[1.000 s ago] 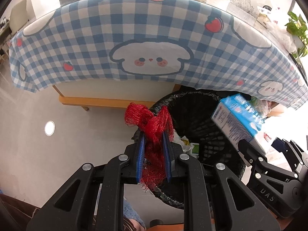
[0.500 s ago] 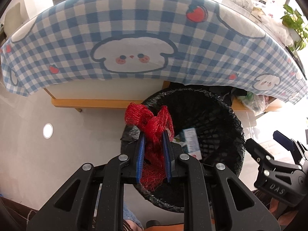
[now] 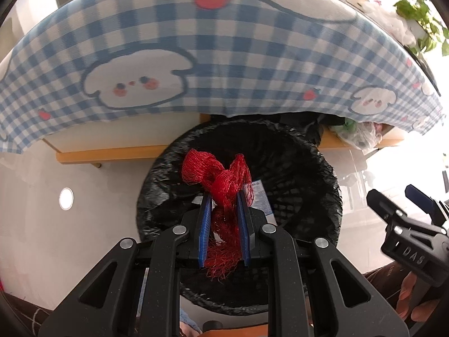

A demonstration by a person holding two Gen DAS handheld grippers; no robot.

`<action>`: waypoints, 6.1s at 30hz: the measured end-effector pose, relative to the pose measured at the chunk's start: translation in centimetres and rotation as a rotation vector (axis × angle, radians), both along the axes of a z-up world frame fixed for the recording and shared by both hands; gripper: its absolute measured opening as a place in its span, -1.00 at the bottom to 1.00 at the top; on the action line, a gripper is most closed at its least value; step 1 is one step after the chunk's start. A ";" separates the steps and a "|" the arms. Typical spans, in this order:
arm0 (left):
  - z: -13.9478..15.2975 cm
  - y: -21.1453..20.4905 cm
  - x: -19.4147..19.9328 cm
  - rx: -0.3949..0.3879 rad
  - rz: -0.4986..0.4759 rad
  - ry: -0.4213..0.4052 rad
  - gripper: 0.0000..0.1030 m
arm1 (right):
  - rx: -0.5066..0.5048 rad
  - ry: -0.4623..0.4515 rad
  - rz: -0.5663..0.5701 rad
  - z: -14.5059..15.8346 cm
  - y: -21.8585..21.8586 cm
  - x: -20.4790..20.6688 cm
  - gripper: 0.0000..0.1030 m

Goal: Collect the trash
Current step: 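Open the left tool to drop the red mesh net into the bin, then move both open tools back over the table toward the gold wrappers, then grasp the clear bag of gold wrappers with the left tool while the right tool grasps the gold packet, then lift and carry the clear bag and gold packet with both tools over the bin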

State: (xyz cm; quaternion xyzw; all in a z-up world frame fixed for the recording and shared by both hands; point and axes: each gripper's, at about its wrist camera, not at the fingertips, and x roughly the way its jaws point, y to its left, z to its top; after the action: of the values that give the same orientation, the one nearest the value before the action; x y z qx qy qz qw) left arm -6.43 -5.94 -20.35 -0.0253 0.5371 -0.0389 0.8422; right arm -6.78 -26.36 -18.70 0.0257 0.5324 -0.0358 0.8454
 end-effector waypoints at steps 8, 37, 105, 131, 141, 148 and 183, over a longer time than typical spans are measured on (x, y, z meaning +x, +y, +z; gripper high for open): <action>0.2 -2.4 0.2 -0.001 -0.041 -0.004 -0.48 | -0.011 -0.041 -0.029 1.1 -1.3 -0.3 0.83; 9.1 1.7 -2.2 0.024 0.046 -0.181 0.88 | 0.028 -0.241 0.041 7.2 0.7 -1.0 0.83; 17.2 9.4 21.4 0.036 0.147 -0.231 0.88 | 0.023 -0.403 0.244 16.1 5.6 23.5 0.83; 16.0 11.9 34.0 0.056 0.220 -0.194 0.88 | 0.078 -0.333 0.334 14.6 10.1 36.2 0.83; 14.9 13.2 37.4 0.037 0.219 -0.189 0.63 | 0.145 -0.271 0.347 12.9 11.3 40.5 0.57; 14.5 13.5 38.2 0.046 0.208 -0.207 0.32 | 0.189 -0.241 0.355 11.9 12.0 41.8 0.06; 16.7 11.4 34.8 0.048 0.188 -0.228 -0.43 | 0.127 -0.297 0.271 14.2 8.9 38.4 -0.46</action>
State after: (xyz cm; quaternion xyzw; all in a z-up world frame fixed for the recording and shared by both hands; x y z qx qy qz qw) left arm 28.33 5.45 -3.69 -0.0509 0.4339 0.0504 0.8981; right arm 31.65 -17.45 -4.53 0.0122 0.4018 0.1163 0.9082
